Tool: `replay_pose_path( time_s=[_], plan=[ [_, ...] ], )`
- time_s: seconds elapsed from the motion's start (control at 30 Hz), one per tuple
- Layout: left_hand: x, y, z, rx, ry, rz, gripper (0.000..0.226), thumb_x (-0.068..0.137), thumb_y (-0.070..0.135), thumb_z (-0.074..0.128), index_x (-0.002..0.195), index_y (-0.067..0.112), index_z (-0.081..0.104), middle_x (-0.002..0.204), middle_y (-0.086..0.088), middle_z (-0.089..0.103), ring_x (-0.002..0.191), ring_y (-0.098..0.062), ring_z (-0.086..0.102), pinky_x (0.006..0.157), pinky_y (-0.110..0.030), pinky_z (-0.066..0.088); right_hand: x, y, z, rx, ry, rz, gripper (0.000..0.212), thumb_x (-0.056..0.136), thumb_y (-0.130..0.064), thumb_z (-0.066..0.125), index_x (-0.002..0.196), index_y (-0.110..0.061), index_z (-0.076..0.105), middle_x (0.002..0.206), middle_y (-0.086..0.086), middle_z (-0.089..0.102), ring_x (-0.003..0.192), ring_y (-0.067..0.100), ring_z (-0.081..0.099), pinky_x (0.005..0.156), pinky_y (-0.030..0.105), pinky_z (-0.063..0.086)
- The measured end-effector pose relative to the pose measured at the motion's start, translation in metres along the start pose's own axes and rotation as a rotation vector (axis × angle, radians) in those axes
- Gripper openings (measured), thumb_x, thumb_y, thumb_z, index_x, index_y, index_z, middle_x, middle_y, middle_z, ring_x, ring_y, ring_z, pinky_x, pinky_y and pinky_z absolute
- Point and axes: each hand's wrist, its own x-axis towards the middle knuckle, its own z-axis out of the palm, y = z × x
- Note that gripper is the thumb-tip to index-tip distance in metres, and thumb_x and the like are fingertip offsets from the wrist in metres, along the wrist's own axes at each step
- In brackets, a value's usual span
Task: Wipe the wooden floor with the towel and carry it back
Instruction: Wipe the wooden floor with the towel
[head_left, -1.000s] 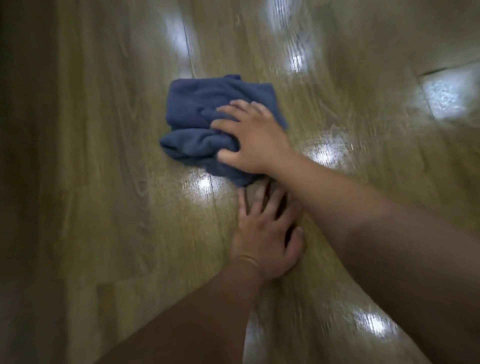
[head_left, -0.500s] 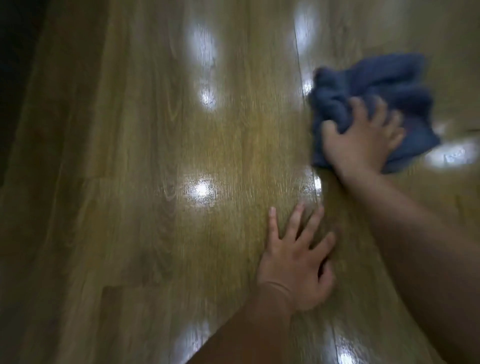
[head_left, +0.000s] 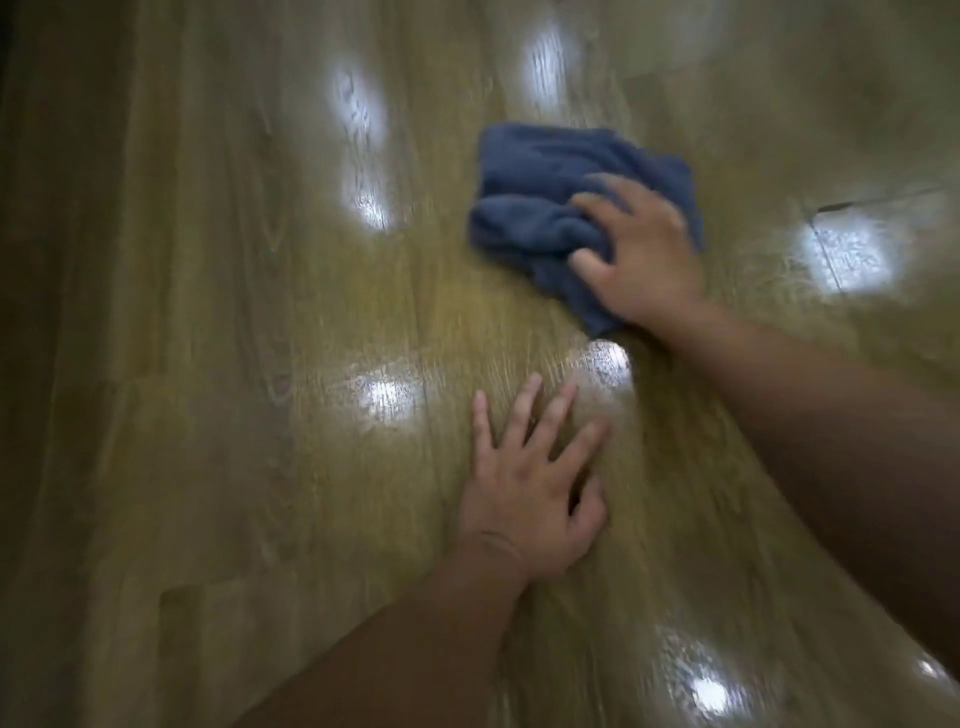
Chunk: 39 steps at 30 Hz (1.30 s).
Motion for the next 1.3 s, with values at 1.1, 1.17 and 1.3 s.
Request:
replay_pose_path(
  time_s=[1.1, 1.17, 1.3],
  plan=[
    [-0.181, -0.108, 0.001, 0.093, 0.211, -0.598, 0.069, 0.078, 0.049, 0.042, 0.142, 0.025, 0.052, 0.155, -0.013, 0.040, 0.147, -0.038, 0.027, 0.113, -0.074, 0.011, -0.126, -0.220, 0.090, -0.109, -0.196, -0.182, 0.062, 0.078, -0.055, 0.042, 0.139, -0.043, 0.052, 0.160, -0.001, 0.032, 0.146, 0.039, 0.023, 0.119, 0.051, 0.013],
    [-0.181, -0.110, 0.004, 0.102, 0.286, -0.598, 0.066, 0.075, 0.047, 0.046, 0.133, 0.019, 0.060, 0.149, -0.019, 0.046, 0.142, -0.039, 0.034, 0.111, -0.074, 0.015, -0.126, -0.259, 0.114, -0.073, -0.301, -0.421, 0.061, 0.079, -0.054, 0.045, 0.138, -0.043, 0.054, 0.160, -0.002, 0.034, 0.147, 0.037, 0.024, 0.120, 0.050, 0.012],
    [-0.182, -0.109, 0.002, 0.140, 0.275, -0.608, 0.067, 0.079, 0.050, 0.043, 0.141, 0.023, 0.052, 0.151, -0.015, 0.043, 0.143, -0.038, 0.032, 0.113, -0.073, 0.014, -0.115, -0.211, 0.096, 0.054, -0.336, -0.520, 0.055, 0.083, -0.042, 0.053, 0.135, -0.027, 0.062, 0.155, 0.008, 0.043, 0.143, 0.035, 0.037, 0.119, 0.048, 0.023]
  ],
)
